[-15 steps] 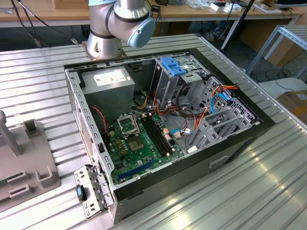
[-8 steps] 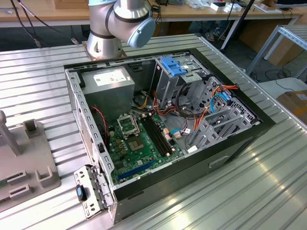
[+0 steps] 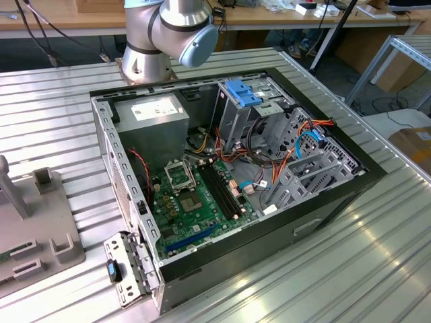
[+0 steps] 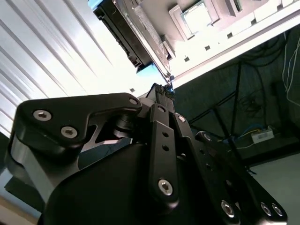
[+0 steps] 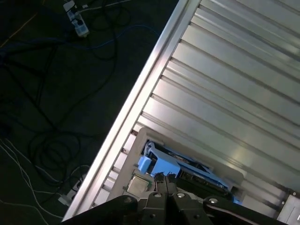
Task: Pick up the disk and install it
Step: 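Pick up the disk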
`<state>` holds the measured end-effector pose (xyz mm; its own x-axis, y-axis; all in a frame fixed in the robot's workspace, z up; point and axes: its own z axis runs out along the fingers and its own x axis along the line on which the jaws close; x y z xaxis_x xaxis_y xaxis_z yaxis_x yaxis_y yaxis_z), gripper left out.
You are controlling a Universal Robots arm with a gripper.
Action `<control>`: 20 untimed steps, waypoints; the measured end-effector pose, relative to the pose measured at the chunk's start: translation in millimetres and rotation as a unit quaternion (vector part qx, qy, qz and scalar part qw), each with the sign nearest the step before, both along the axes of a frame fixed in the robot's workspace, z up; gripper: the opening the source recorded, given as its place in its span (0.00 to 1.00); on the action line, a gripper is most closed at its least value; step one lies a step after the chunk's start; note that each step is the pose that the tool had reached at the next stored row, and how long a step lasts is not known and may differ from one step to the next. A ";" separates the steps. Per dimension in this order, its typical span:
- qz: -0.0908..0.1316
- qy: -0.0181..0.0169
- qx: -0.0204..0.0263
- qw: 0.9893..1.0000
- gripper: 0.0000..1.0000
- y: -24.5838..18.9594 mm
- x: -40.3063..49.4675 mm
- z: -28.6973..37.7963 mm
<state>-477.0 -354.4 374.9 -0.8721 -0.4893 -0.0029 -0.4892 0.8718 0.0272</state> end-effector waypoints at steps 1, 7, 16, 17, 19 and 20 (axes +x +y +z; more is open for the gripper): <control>0.006 0.000 0.000 1.000 0.11 0.0 0.0 0.0; 0.009 0.000 0.000 1.000 0.11 0.0 0.0 0.0; 0.080 0.000 0.000 0.997 0.11 0.0 0.0 -0.1; 0.089 0.000 0.000 0.996 0.11 0.0 0.0 -0.1; 0.110 0.000 0.000 0.994 0.11 0.0 0.0 -0.1; 0.126 0.000 0.000 0.992 0.11 0.0 0.0 -0.1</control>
